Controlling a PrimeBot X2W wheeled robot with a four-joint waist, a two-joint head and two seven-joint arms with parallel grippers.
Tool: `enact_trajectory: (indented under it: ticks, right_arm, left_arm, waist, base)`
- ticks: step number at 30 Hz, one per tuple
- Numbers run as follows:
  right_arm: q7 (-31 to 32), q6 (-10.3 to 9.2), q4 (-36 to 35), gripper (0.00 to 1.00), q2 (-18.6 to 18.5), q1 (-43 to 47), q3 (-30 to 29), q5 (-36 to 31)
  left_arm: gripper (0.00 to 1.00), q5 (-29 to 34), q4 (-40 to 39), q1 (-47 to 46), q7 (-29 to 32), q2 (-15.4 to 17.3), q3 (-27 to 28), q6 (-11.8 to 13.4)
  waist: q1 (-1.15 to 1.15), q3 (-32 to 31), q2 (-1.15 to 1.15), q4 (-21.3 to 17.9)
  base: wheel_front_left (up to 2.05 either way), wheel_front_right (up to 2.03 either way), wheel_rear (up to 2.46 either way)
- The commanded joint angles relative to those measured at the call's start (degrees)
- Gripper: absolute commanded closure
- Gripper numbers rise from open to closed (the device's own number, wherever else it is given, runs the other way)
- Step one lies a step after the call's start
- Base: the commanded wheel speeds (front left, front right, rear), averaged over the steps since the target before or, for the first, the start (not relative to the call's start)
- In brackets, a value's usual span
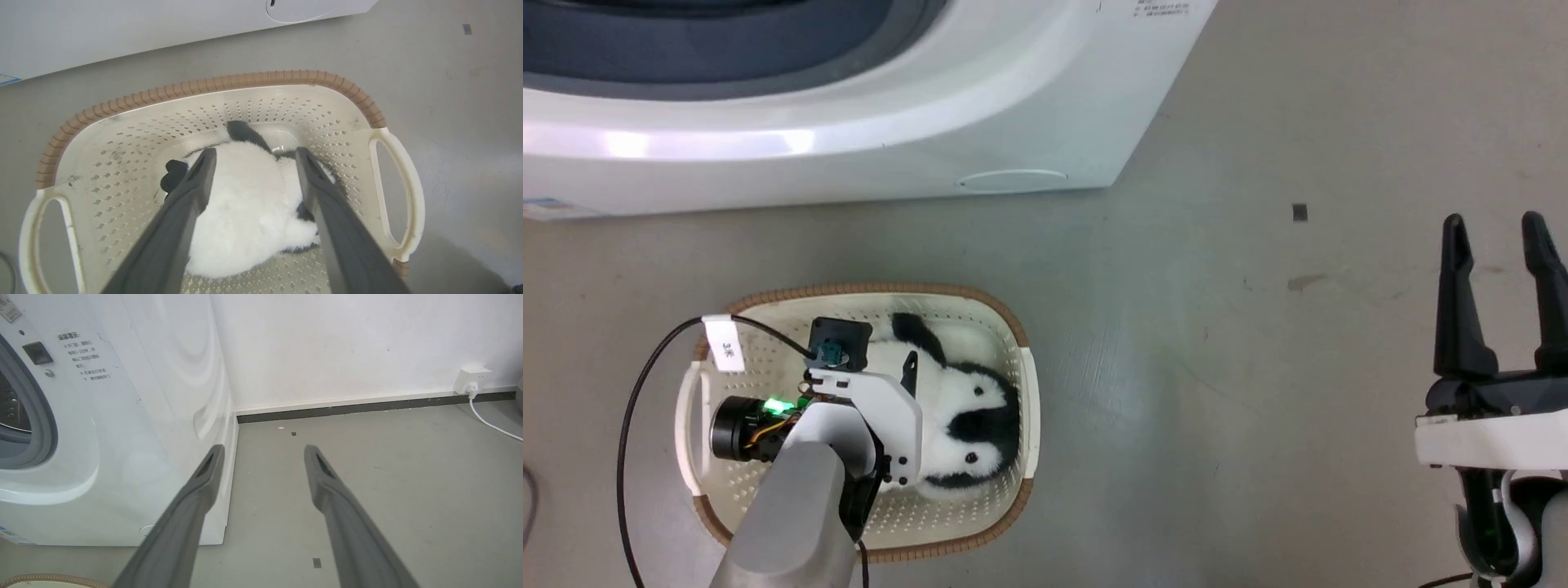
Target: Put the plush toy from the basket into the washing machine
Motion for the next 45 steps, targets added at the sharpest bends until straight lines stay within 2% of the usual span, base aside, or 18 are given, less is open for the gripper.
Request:
enact_trajectory:
  ticks: [1, 45]
  right_arm:
    - [-0.7, 0.02, -0.8, 0.00, 0.0, -1.5, -0.4, 0.8]
    - [-5.9, 0.03, -8.3, 0.00, 0.0, -9.4, -4.7, 6.0]
  left_arm:
    - [0.00, -0.6, 1.9, -2.1, 0.9, 0.6, -0.3, -0.4]
    - [0.00, -8.6, 27.9, -21.4, 5.8, 1.9, -7.6, -1.2]
  waist:
    - [-0.01, 1.8, 0.00, -0.1]
    - [-0.01, 23.0, 0.00, -0.9]
  base:
    - [0.00, 0.00, 0.00]
    - [0.00, 0.00, 0.00]
